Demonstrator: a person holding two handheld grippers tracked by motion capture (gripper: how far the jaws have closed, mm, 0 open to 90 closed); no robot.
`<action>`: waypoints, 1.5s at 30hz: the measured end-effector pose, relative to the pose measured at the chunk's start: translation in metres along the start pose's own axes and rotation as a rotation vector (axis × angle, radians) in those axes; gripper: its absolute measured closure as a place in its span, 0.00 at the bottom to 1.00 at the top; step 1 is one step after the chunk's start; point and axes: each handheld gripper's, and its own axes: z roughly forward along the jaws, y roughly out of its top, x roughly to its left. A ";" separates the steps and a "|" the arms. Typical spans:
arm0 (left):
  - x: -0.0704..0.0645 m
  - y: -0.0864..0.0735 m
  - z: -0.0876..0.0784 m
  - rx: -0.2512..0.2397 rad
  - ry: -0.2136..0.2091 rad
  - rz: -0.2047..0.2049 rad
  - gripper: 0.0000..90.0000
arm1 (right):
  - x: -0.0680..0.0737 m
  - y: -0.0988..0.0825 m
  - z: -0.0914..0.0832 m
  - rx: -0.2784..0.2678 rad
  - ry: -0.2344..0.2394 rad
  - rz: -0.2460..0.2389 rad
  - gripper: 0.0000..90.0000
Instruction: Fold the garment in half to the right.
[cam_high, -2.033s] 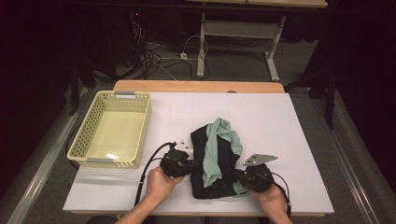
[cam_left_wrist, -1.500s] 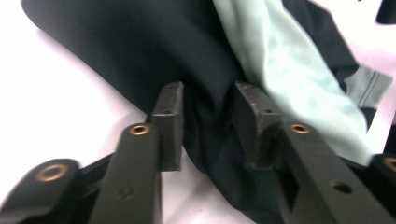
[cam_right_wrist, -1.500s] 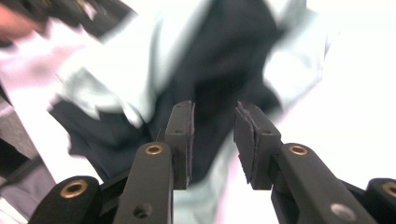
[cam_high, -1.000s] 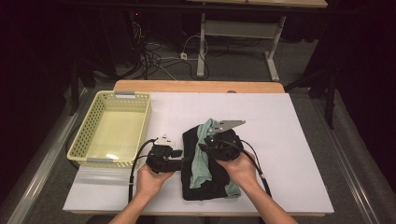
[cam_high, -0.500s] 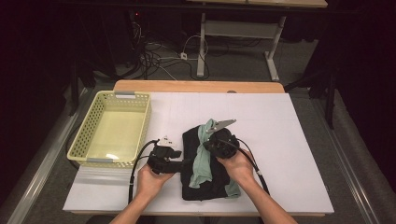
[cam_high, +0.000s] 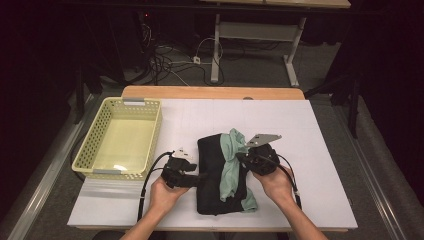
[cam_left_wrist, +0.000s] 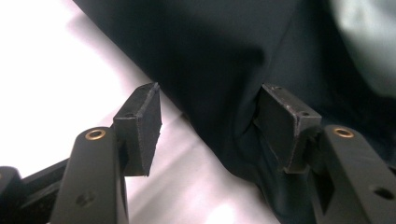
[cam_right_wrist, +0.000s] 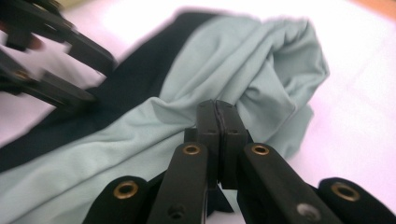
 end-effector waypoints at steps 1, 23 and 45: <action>-0.001 0.000 0.001 0.006 -0.003 0.004 0.45 | -0.003 -0.005 0.003 0.010 -0.002 0.012 1.00; -0.005 0.002 0.004 0.002 -0.055 0.015 0.73 | 0.011 0.000 -0.016 -0.048 -0.026 0.022 0.77; -0.009 0.001 0.016 0.057 -0.102 0.030 0.79 | -0.003 -0.064 0.015 0.009 -0.058 0.089 0.91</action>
